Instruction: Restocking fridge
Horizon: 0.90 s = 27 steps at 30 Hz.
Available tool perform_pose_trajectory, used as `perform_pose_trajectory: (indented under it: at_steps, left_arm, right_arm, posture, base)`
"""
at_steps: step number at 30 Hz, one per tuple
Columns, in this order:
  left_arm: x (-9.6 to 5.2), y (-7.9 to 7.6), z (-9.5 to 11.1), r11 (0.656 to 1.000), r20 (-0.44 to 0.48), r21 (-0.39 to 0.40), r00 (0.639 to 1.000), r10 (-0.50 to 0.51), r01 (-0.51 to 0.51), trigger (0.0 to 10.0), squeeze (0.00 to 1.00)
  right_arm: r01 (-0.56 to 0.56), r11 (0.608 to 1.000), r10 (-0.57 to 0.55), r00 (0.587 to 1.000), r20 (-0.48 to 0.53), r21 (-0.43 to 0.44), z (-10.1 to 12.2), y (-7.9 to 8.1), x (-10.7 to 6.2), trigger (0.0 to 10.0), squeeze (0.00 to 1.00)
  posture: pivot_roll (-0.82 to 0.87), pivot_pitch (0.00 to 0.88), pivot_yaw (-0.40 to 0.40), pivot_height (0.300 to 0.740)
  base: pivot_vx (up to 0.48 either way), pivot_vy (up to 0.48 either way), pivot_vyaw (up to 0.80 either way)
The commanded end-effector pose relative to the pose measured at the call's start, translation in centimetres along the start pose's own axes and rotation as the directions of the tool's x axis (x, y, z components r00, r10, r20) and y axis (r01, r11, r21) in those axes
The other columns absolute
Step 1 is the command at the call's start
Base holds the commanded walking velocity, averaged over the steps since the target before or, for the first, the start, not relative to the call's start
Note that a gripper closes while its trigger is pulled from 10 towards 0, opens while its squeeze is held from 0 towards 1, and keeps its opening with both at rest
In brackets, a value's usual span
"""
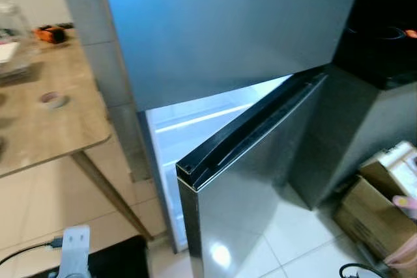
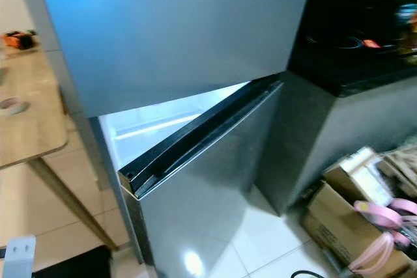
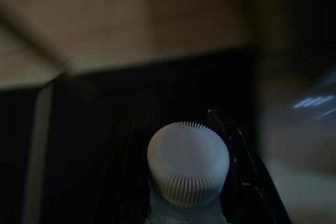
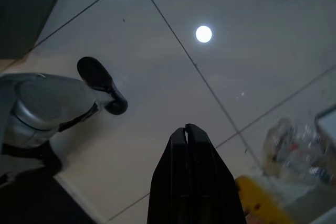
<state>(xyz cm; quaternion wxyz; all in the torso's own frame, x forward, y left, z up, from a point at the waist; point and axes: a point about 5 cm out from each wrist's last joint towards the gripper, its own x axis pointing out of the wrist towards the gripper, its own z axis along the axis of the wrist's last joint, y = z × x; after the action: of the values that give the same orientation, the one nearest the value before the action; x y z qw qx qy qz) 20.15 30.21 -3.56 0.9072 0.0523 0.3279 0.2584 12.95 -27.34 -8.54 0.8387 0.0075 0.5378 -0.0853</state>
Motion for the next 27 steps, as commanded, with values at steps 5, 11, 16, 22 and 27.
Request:
perform_pose_trajectory:
  at_steps: [5, 11, 16, 22, 27]
  left_arm:
    - [0.2, -0.6, 1.3, 0.987, 0.063, -0.161, 0.998, -0.010, 0.021, 10.0, 0.00]
    - [0.4, -1.4, 3.1, 0.957, 0.157, -0.263, 0.984, -0.082, 0.122, 10.0, 0.00]
    - [0.3, -1.5, 3.2, 0.948, 0.179, -0.282, 0.979, -0.096, 0.145, 10.0, 0.00]
    - [0.3, -1.6, 3.2, 0.945, 0.184, -0.289, 0.978, -0.101, 0.152, 10.0, 0.00]
    - [-0.2, -3.8, 3.2, 0.866, 0.231, -0.373, 0.937, -0.262, 0.334, 10.0, 0.00]
  right_arm:
    - [-0.006, 1.000, 0.006, 1.000, 0.007, -0.016, 0.3, 0.4, 0.1, 10.0, 0.00]
    - [-0.015, 1.000, 0.015, 1.000, 0.007, -0.013, 0.2, 0.7, 0.2, 10.0, 0.00]
    - [-0.017, 1.000, 0.017, 1.000, 0.008, -0.006, 0.2, 0.8, 0.2, 10.0, 0.00]
    - [-0.018, 1.000, 0.018, 1.000, 0.007, -0.007, 0.2, 0.9, 0.2, 10.0, 0.00]
    - [-0.018, 1.000, 0.018, 1.000, 0.002, -0.011, 0.0, 1.0, 0.2, 10.0, 0.00]
  posture:
    - [-0.12, 0.000, 0.006, 0.740]
    - [-0.12, 0.000, 0.008, 0.740]
    - [-0.12, 0.000, 0.008, 0.740]
    - [-0.12, 0.000, 0.007, 0.740]
    - [-0.12, 0.000, 0.007, 0.740]
  base:
    - [0.000, 0.000, -0.79]
    - [0.000, 0.000, -0.75]
    - [0.000, 0.000, 0.00]
    - [0.000, 0.000, 0.00]
    - [0.000, 0.000, 0.00]
